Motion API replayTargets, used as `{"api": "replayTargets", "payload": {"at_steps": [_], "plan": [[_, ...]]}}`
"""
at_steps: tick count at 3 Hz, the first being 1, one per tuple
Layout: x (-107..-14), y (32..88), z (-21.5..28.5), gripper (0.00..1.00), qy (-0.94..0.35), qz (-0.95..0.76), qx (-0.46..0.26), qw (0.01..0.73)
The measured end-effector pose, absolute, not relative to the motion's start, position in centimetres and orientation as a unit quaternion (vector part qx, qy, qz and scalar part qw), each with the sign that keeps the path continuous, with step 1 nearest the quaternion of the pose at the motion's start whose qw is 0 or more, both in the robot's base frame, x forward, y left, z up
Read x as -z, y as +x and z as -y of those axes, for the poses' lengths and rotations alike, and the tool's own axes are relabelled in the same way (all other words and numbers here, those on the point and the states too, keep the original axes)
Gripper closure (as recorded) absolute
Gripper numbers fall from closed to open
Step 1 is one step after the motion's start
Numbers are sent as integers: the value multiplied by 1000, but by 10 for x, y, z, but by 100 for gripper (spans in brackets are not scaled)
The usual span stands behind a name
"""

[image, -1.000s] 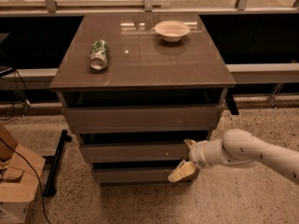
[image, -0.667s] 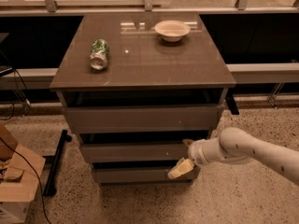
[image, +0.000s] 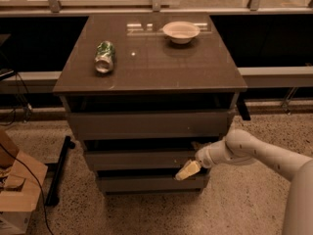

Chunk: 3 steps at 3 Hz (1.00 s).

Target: Open middle drawer

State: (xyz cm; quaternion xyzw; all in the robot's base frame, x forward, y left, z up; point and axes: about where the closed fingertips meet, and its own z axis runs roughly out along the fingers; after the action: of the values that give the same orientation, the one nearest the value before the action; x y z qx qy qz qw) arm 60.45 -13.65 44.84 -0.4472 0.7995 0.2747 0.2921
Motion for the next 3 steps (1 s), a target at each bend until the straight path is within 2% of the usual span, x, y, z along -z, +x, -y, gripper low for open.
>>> {"api": "replayTargets", "payload": {"at_steps": [1,3], "plan": [[-448,605,136,0,-447,-800,-275,292],[-445,607,135,41,-448,-801,-278,285]]}}
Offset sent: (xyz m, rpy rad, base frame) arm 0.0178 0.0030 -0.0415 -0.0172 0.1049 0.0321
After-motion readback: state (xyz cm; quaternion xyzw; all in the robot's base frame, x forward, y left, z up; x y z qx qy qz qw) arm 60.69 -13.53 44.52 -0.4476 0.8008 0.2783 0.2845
